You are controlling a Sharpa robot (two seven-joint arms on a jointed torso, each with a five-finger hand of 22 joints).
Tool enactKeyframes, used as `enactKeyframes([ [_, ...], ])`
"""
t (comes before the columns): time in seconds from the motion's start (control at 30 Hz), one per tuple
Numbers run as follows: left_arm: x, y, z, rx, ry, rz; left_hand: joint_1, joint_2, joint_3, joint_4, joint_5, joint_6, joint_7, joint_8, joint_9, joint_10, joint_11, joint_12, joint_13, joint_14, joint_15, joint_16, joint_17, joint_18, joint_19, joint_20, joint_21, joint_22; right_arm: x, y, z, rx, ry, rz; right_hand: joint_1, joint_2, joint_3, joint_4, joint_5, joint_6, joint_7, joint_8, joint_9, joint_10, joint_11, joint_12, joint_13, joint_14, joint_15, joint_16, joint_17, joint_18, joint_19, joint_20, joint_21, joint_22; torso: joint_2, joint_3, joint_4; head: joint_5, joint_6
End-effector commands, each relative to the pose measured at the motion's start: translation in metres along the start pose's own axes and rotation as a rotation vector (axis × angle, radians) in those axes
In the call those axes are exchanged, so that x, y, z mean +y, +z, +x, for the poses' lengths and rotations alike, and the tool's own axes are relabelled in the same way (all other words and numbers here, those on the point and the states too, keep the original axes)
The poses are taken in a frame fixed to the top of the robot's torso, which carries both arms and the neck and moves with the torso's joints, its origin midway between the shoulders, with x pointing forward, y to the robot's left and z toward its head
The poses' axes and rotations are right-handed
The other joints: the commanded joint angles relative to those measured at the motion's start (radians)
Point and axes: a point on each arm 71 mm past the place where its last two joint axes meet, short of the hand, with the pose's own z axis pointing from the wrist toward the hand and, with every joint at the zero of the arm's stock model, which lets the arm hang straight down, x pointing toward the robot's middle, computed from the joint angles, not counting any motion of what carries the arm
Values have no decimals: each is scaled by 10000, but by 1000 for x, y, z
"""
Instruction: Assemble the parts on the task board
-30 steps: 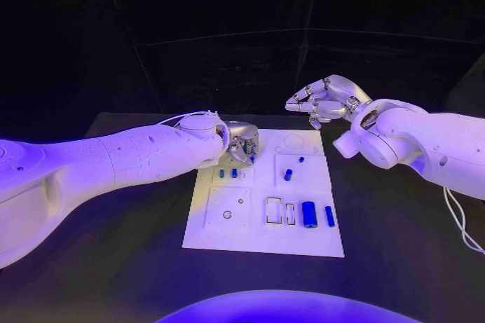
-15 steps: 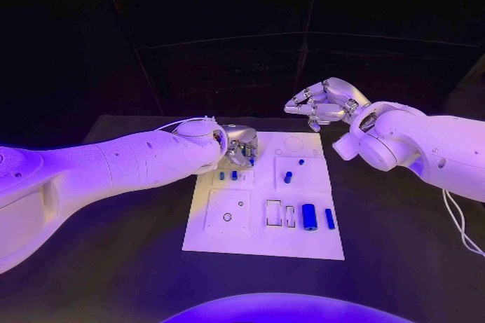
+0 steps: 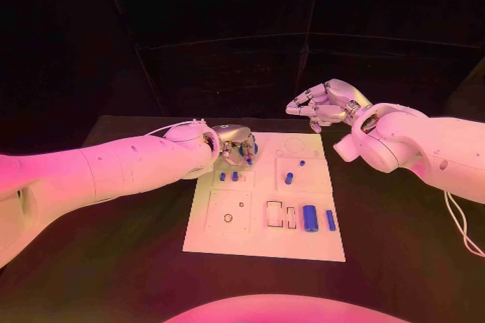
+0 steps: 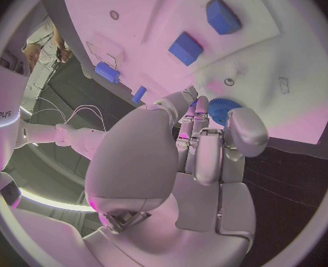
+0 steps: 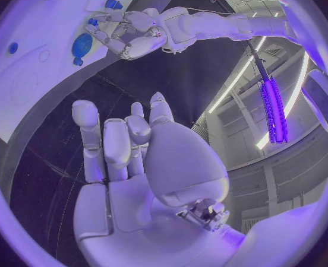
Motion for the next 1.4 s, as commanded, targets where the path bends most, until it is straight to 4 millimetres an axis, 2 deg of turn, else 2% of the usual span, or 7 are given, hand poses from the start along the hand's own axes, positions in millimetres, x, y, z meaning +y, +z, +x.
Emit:
enactKeyframes([
  [0.03, -3, -1, -7, -530, -320, 268, -116, 18, 68, -14, 34, 75, 17, -68, -14, 89, -28, -36, 13, 252, -20, 59, -1, -176, 46, 32, 43, 2, 2, 0, -1, 10, -4, -137, 17, 47, -13, -60, 41, -57, -2, 42, 9, -42, -17, 12, 10, -37, -39, 0, 10, 190, -64, -1, -42, 9, 6, -2, -5, 12, -4],
  [0.33, 0, -13, -18, -625, -597, 193, -166, 9, 119, -40, 32, 121, 16, -78, -15, 144, -34, -70, 20, 251, -24, 58, -13, -180, 51, 30, 61, 27, 2, 0, -1, 3, -8, -129, 17, 47, -13, -60, 41, -57, -2, 42, 9, -42, -17, 12, 10, -37, -39, 0, 10, 190, -64, -1, -42, 9, -2, 10, -5, 45, -3],
  [0.5, 10, -21, -21, -297, -644, -205, -245, -10, 138, -41, 23, 152, 11, -92, -18, 181, -35, -107, 23, 252, -25, 59, -18, -185, 59, 29, 81, 54, 1, 0, -2, -9, -12, -116, 17, 47, -13, -60, 41, -57, -2, 42, 9, -42, -17, 12, 10, -37, -39, 0, 10, 190, -64, -1, -42, 9, -7, 18, 6, 62, -23],
  [0.8, 32, -31, -22, 191, -655, -982, -415, -27, 139, -10, 9, 189, -6, -125, -25, 226, -43, -182, 25, 247, -29, 52, -46, -184, 55, 28, 75, 62, 1, 0, -2, -23, -17, -89, 17, 47, -13, -60, 41, -57, -2, 42, 9, -42, -17, 12, 10, -37, -39, 0, 10, 190, -64, -1, -42, 9, -4, 2, -7, 117, -15],
  [1.0, 38, -32, -22, 401, -649, -1258, -489, -54, 129, -1, 2, 185, -15, -154, -34, 227, -45, -229, 23, 242, -30, 46, -67, -176, 42, 26, 41, 36, 1, 0, -3, -21, -18, -83, 17, 47, -13, -60, 41, -57, -2, 42, 9, -42, -17, 12, 10, -37, -39, 0, 10, 190, -64, -1, -42, 9, 0, -4, -16, 135, -26],
  [1.27, 44, -31, -21, 534, -630, -1468, -532, -78, 118, 1, 0, 174, -17, -176, -41, 220, -43, -263, 21, 236, -30, 38, -91, -176, 39, 26, 37, 37, 1, -1, -3, -26, -17, -76, 17, 47, -13, -60, 41, -57, -2, 42, 9, -42, -17, 12, 10, -37, -39, 0, 10, 190, -64, -1, -42, 9, 18, 9, -36, 159, -32],
  [1.4, 45, -31, -20, 556, -629, -1492, -532, -78, 118, 1, 0, 174, -17, -176, -41, 220, -43, -263, 21, 236, -30, 38, -91, -176, 39, 26, 37, 37, 1, -1, -3, -30, -18, -77, 17, 47, -13, -60, 41, -57, -2, 42, 9, -42, -17, 12, 10, -37, -39, 0, 10, 190, -64, -1, -42, 9, 13, -3, -21, 133, -67],
])
